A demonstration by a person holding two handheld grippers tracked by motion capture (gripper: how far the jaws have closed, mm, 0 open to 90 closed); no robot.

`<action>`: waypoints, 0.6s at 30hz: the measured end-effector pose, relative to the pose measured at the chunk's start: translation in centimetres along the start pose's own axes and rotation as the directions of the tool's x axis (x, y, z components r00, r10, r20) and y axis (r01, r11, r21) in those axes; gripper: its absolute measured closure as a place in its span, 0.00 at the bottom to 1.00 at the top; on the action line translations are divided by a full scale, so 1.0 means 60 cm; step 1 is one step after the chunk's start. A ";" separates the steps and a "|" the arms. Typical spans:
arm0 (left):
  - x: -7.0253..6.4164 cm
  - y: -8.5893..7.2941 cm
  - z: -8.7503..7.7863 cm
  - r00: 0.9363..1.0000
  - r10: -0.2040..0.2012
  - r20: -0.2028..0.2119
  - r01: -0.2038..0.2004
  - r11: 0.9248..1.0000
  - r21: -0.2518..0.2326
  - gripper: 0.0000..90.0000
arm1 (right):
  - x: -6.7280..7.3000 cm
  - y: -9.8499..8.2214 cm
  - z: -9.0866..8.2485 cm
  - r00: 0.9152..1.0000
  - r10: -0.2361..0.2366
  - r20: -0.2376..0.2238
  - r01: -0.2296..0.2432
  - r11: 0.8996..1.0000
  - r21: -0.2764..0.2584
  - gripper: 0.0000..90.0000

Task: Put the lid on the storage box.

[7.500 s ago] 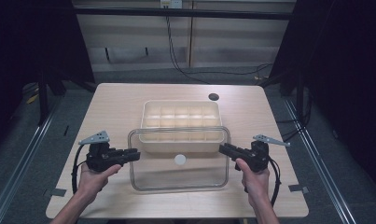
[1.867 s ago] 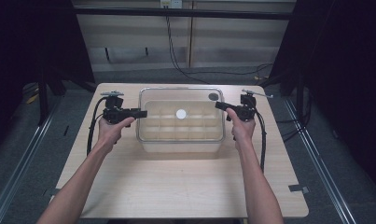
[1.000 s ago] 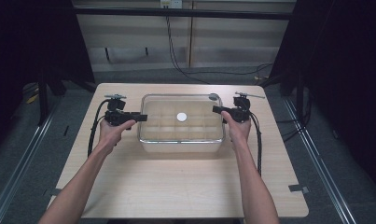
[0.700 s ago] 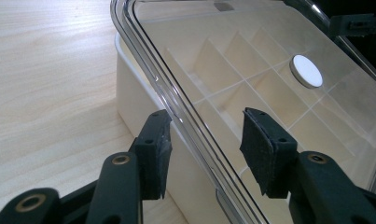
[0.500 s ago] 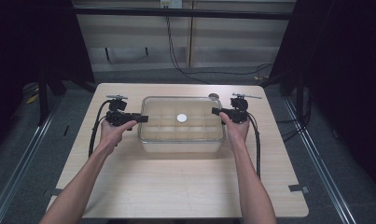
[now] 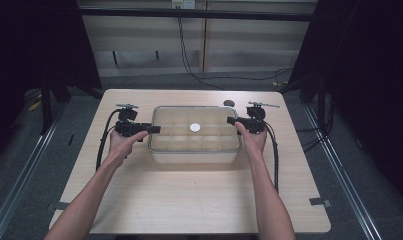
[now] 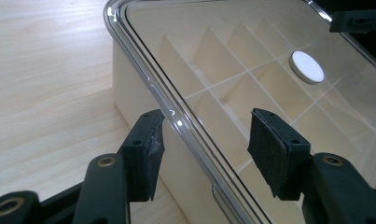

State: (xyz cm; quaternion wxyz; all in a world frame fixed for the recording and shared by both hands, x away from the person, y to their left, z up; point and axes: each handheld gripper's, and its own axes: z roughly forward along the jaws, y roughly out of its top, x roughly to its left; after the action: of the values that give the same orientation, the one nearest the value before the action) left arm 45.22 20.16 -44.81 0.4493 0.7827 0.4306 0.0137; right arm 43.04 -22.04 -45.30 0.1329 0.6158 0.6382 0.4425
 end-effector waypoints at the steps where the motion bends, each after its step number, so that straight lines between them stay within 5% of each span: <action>1: 0.000 0.000 -0.003 1.000 0.009 -0.009 -0.009 1.000 0.002 0.52 | 0.000 0.000 0.000 1.000 -0.001 -0.001 0.001 1.000 0.000 0.54; 9: -0.005 -0.003 -0.013 0.999 0.037 -0.020 -0.038 0.999 -0.014 0.68 | -0.003 -0.006 -0.006 1.000 0.017 -0.008 -0.017 1.000 -0.011 0.57; 14: -0.006 -0.008 -0.016 0.999 0.047 -0.017 -0.048 0.999 -0.019 0.67 | -0.002 -0.007 -0.008 1.000 0.015 -0.007 -0.015 1.000 -0.008 0.57; 18: -0.007 -0.012 -0.020 0.999 0.042 0.005 -0.042 0.999 -0.015 0.66 | 0.004 -0.006 -0.014 0.999 -0.046 0.029 0.046 0.999 -0.007 0.57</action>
State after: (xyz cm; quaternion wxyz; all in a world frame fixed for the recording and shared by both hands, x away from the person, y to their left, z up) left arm 43.99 20.86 -44.48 0.4558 0.7883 0.4126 0.0242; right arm 42.13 -22.08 -45.00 0.1546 0.6070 0.6485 0.4327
